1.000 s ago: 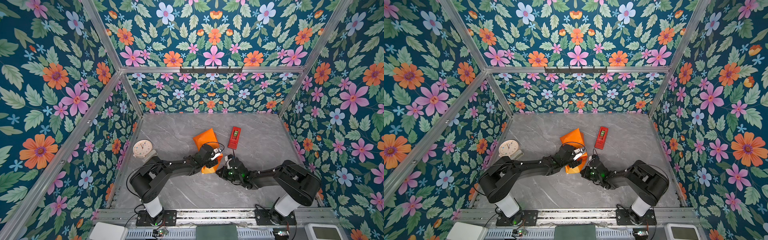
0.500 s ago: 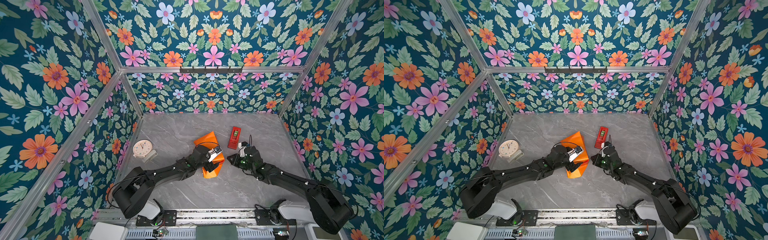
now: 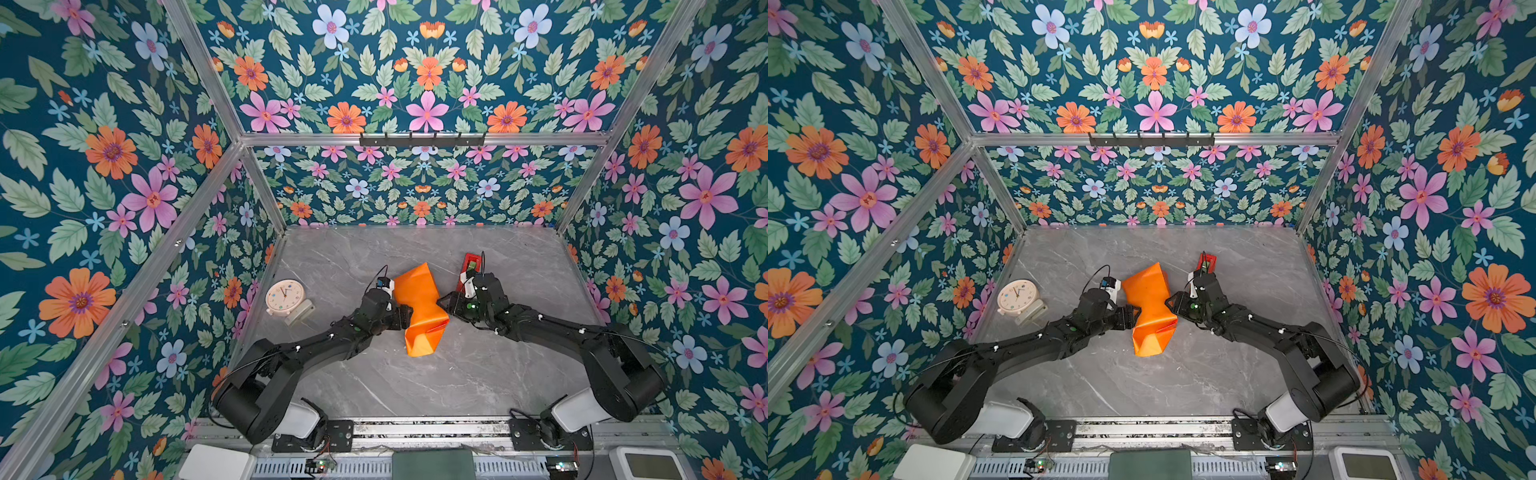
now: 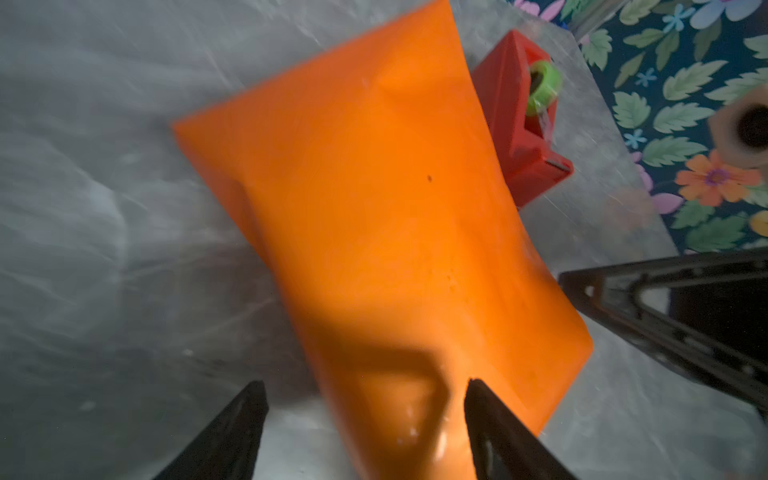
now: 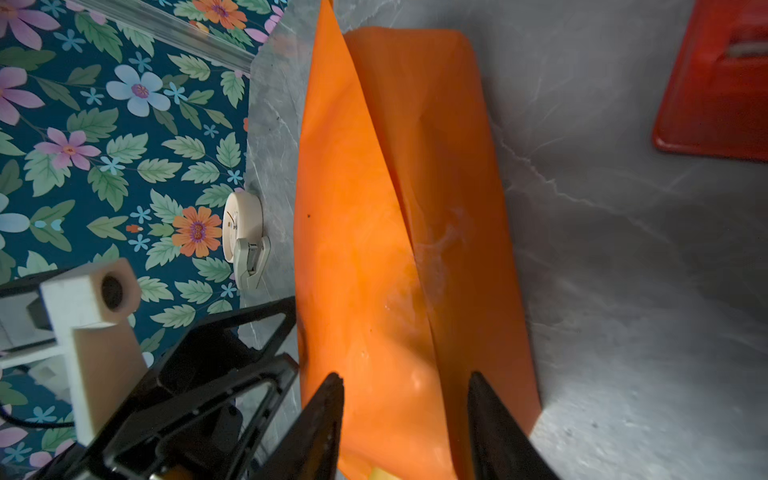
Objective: Wrap a gift box in wrapping paper
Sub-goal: Rotate the gift box at the center of the table, then fold the wrapping paper for the gift box.
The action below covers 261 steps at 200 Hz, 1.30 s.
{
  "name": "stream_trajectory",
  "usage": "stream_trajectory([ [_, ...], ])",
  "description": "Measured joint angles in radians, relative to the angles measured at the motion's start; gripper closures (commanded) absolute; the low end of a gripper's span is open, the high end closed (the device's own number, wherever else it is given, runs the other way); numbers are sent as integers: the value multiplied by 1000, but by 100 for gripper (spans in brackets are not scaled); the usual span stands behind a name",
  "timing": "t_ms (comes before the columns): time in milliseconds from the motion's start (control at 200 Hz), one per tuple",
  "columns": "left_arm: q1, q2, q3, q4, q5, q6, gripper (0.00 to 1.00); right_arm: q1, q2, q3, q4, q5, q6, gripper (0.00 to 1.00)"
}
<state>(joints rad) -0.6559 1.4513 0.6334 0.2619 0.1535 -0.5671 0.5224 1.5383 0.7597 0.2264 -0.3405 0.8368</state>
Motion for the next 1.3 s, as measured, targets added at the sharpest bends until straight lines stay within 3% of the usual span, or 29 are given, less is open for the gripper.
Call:
stream_trajectory([
  [265,6,109,63,60,104,-83,27,12,-24,-64,27,-29,29,58],
  [445,43,137,87,66,151,-79,21,34,-77,-109,-1,-24,43,52],
  [595,105,9,21,60,156,-57,20,30,-229,-73,-153,89,-42,49],
  [740,133,-145,-98,19,128,-50,33,67,-303,0,-277,171,-151,55],
  [840,137,-190,-159,-45,103,-53,45,138,-253,98,-352,186,-226,65],
  [970,138,-218,-215,-95,77,-77,51,177,-142,219,-401,170,-297,72],
  [1175,94,-290,-236,-134,56,-71,35,182,31,355,-459,123,-351,77],
  [1305,21,-339,-251,-120,45,-13,27,181,102,401,-487,100,-373,78],
])
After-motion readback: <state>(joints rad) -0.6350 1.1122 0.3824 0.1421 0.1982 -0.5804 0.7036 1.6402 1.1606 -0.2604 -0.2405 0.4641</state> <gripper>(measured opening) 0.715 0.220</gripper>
